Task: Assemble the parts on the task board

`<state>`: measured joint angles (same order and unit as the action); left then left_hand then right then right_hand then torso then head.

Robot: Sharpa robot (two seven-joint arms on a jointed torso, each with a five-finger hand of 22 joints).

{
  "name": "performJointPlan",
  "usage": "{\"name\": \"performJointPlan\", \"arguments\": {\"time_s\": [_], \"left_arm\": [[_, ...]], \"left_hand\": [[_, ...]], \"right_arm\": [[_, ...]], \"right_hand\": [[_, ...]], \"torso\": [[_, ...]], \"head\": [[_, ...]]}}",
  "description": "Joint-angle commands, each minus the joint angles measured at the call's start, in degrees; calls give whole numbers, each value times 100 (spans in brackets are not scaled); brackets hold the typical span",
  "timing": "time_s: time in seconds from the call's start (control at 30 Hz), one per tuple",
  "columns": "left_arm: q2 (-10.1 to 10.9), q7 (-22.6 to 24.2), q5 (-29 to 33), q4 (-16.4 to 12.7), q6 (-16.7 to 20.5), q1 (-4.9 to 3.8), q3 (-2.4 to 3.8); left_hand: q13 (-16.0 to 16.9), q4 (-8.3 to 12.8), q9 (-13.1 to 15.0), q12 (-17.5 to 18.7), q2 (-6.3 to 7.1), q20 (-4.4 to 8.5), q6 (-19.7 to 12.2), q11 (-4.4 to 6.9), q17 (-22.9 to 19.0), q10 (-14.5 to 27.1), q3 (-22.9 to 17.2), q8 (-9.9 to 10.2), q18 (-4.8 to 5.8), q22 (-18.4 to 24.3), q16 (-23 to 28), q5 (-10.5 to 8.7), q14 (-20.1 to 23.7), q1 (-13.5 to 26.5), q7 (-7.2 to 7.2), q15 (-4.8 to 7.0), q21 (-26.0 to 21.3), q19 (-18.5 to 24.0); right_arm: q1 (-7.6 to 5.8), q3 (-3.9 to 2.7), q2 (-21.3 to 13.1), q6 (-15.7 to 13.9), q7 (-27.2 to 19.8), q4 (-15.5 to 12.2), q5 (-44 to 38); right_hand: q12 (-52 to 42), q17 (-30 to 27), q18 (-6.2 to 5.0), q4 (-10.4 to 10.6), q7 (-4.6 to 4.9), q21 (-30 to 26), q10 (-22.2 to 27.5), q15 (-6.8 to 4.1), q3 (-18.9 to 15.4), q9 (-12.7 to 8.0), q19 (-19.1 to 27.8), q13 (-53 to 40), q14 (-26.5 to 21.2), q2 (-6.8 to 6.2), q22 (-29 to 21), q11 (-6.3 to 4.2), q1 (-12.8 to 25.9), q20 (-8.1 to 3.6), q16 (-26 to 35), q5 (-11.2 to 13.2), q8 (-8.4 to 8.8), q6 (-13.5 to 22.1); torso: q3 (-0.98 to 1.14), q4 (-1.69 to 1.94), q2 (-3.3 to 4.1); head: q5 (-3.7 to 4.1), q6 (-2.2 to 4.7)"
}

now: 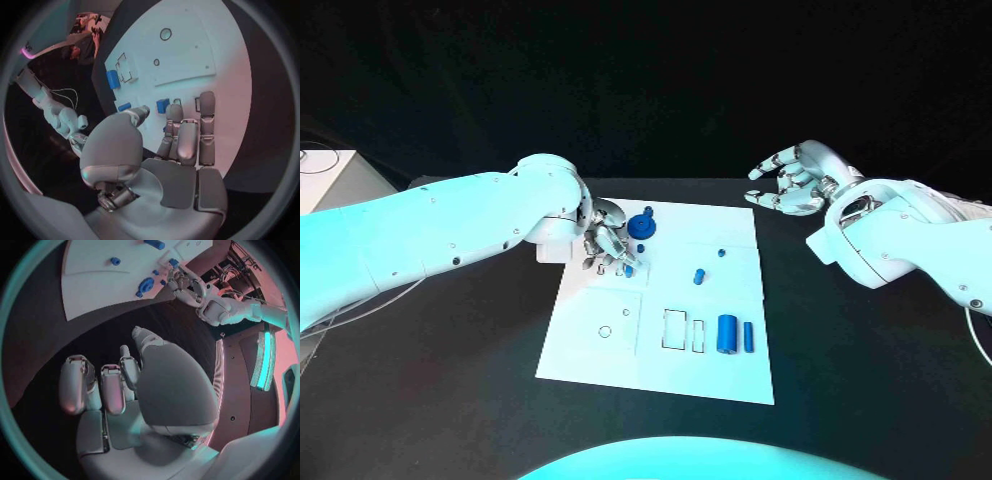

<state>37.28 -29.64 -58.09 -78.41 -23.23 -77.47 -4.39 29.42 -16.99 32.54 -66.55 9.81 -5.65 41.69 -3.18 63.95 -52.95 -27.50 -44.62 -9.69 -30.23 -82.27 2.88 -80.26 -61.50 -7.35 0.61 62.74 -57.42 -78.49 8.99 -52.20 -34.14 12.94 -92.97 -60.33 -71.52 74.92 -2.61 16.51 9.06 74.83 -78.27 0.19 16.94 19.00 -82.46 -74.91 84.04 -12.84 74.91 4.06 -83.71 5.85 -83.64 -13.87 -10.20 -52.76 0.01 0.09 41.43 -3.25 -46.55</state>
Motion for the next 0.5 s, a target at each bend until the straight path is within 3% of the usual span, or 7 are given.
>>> {"name": "performJointPlan", "arguments": {"time_s": [0.03, 0.5], "left_arm": [[-15, -8, 52, 7, -104, -2, -8], [-42, -1, 152, 44, -64, 10, -41]], "left_hand": [[-9, 28, 10, -19, -14, 35, -10, 25, 8, 30, -13, -35, -87, -2, -22, 1, -32, -48, 32, 3, 21, 0], [10, 30, 47, -25, -50, 38, -27, 27, 32, 41, -84, -48, -84, -9, -31, 2, -35, -139, 33, 3, 31, 6]], "right_arm": [[0, -2, 10, 86, 8, 7, -14], [2, -2, 28, 108, 28, 16, -14]], "right_hand": [[25, 571, -97, -4, -6, -24, 45, -41, 23, 8, 24, -89, 311, -39, 651, -7, 35, -2, 20, -37, -27, 31], [30, 562, -101, -5, -5, -42, 48, -41, 33, 8, 32, -84, 309, -36, 642, -6, 43, -2, 27, -43, -30, 40]], "torso": [[-1, 7, -1], [1, 5, -1]], "head": [[9, -6], [6, -27]]}}
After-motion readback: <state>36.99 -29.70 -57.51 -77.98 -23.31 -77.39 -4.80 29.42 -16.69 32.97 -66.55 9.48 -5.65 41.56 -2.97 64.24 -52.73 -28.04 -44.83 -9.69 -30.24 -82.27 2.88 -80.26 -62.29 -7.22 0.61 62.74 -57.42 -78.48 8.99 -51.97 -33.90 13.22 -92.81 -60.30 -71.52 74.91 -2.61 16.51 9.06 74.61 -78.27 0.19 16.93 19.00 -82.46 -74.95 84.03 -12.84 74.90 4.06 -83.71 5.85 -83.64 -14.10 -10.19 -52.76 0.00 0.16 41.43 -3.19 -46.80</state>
